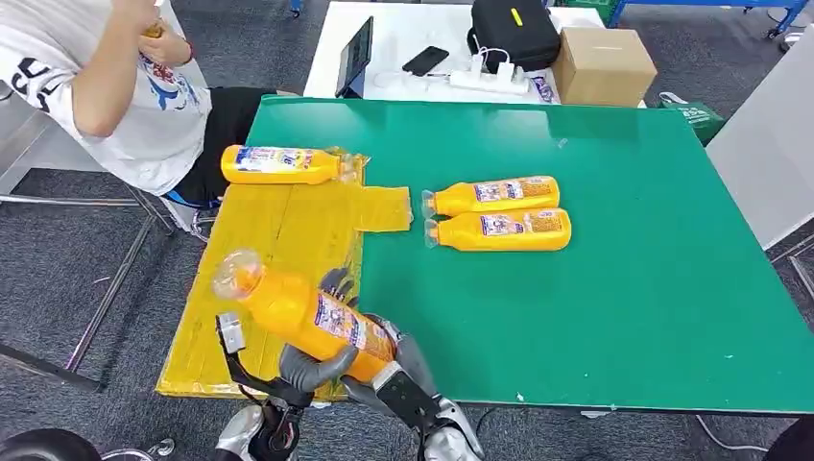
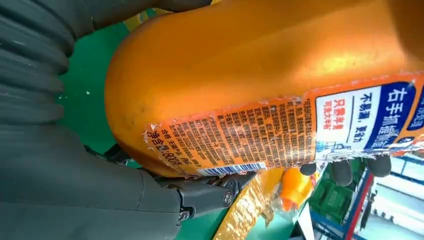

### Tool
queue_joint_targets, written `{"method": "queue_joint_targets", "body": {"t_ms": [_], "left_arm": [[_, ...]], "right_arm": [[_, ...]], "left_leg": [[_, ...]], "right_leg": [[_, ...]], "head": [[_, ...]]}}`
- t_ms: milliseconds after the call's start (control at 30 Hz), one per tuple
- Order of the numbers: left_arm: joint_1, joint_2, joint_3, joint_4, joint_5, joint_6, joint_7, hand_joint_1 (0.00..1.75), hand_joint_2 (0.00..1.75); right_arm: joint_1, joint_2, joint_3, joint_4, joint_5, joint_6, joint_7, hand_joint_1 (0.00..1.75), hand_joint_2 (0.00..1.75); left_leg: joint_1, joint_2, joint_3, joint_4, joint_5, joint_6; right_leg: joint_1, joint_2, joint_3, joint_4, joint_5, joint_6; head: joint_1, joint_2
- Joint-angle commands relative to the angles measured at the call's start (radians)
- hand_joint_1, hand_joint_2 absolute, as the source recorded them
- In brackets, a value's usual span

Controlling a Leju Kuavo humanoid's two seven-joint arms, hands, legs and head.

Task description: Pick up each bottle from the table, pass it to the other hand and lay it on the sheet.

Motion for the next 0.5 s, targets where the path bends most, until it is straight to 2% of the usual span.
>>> {"method": "queue_joint_targets", "body": {"t_ms": [33, 500], "left_arm": [[-0.034, -0.022, 0.007, -0.002, 0.038, -0.034, 0.014, 1.75, 1.75], [-0.018, -0.023, 0.011, -0.041, 0.067, -0.048, 0.027, 1.75, 1.75]], "right_arm": [[-0.013, -0.011, 0.088, 0.112, 0.021, 0.028, 0.027, 1.75, 1.75], [-0.011, -0.012, 0.08, 0.111, 0.032, 0.014, 0.037, 1.75, 1.75]], "left_leg": [[0.001, -0.002, 0.005, 0.0, -0.002, -0.001], [0.001, -0.002, 0.001, 0.0, -0.001, 0.0]], "right_leg": [[0.002, -0.003, 0.006, -0.001, -0.002, -0.002], [0.001, -0.003, 0.002, -0.001, -0.001, -0.001]], "head": [[0.0, 0.0], [0.0, 0.0]]}}
